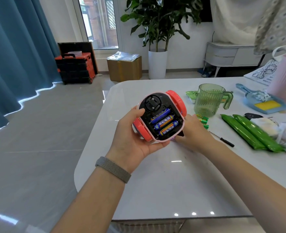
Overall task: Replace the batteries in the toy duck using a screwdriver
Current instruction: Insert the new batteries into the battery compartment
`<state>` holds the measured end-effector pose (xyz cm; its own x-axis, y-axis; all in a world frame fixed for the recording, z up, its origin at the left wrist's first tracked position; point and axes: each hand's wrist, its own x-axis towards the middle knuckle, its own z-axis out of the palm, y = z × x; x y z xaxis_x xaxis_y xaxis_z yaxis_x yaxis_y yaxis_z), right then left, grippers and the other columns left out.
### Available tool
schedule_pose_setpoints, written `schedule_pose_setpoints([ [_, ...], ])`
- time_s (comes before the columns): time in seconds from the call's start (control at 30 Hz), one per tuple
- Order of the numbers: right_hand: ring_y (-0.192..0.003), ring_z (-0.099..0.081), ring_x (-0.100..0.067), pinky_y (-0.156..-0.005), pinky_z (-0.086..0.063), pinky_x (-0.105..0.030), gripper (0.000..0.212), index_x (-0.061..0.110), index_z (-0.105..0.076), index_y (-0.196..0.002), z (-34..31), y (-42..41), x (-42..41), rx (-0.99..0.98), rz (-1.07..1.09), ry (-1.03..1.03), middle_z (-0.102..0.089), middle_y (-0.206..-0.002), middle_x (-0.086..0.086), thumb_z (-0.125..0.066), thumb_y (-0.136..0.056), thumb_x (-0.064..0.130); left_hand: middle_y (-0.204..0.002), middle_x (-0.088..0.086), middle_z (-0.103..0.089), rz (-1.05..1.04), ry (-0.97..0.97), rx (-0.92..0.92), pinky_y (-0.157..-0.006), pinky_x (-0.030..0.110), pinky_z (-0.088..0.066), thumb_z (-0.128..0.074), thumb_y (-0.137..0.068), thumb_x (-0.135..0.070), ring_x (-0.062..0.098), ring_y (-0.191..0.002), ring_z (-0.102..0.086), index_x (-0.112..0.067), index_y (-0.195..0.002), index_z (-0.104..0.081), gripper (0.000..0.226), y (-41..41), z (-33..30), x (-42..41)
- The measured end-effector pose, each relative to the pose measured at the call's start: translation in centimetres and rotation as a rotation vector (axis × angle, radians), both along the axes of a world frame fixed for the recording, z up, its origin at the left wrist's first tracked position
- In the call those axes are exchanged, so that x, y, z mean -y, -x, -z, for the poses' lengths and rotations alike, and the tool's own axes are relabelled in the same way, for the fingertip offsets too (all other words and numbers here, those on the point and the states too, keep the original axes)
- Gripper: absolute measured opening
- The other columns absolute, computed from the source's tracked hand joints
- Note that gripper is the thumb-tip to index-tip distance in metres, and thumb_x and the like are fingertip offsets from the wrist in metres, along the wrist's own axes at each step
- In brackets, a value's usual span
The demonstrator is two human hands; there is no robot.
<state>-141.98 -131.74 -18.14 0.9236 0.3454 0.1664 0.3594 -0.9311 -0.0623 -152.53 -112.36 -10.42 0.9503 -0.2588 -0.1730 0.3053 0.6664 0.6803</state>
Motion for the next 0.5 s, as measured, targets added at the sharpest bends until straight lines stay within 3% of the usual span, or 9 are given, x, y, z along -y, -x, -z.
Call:
schedule_pose_setpoints([
  [0.13, -0.126, -0.036, -0.030, -0.113, -0.007, -0.056, 0.066, 0.018, -0.056, -0.122, -0.4, 1.2, -0.3, -0.021, 0.151, 0.131, -0.055, -0.125, -0.005, -0.039, -0.086, 0.070, -0.133, 0.019, -0.059, -0.007, 0.002, -0.006, -0.082, 0.059, -0.054, -0.065, -0.070, -0.023, 0.046, -0.111, -0.062, -0.016, -0.136, -0.053, 0.067, 0.0, 0.0, 0.0],
  [0.23, -0.117, -0.042, -0.025, -0.106, -0.017, -0.049, 0.052, 0.020, -0.056, -0.114, -1.1, 1.7, -0.8, 0.066, 0.102, 0.076, -0.061, -0.110, 0.000, -0.048, -0.086, 0.063, -0.134, 0.019, -0.058, -0.011, 0.013, -0.012, -0.082, 0.060, -0.053, -0.068, -0.071, -0.020, 0.045, -0.111, -0.062, -0.016, -0.137, -0.052, 0.068, 0.0, 0.1, 0.0],
  [0.37, -0.082, -0.059, -0.025, -0.072, -0.033, -0.030, 0.014, 0.018, -0.066, -0.093, -2.0, 2.7, -0.8, 0.156, -0.069, -0.345, -0.067, -0.078, 0.005, -0.066, -0.086, 0.030, -0.133, 0.021, -0.059, -0.004, 0.025, -0.008, -0.084, 0.061, -0.052, -0.065, -0.074, -0.021, 0.047, -0.109, -0.063, -0.016, -0.138, -0.051, 0.065, -0.2, 0.2, -0.2],
  [0.43, -0.070, -0.060, -0.028, -0.061, -0.044, -0.032, 0.007, 0.015, -0.062, -0.087, -2.6, 3.0, -0.3, 0.118, 0.003, -0.577, -0.065, -0.072, -0.003, -0.066, -0.086, 0.021, -0.133, 0.020, -0.059, -0.007, 0.022, -0.018, -0.084, 0.060, -0.052, -0.064, -0.075, -0.023, 0.048, -0.107, -0.063, -0.017, -0.138, -0.051, 0.065, -0.3, 0.2, -0.3],
  [0.5, -0.069, -0.064, -0.027, -0.063, -0.055, -0.039, 0.012, 0.013, -0.062, -0.092, -3.9, 3.4, 0.4, 0.133, 0.123, -0.784, -0.066, -0.076, -0.006, -0.068, -0.085, 0.021, -0.132, 0.020, -0.060, -0.017, 0.028, -0.029, -0.082, 0.060, -0.053, -0.064, -0.075, -0.026, 0.047, -0.106, -0.064, -0.016, -0.137, -0.052, 0.063, -0.3, 0.2, -0.3],
])
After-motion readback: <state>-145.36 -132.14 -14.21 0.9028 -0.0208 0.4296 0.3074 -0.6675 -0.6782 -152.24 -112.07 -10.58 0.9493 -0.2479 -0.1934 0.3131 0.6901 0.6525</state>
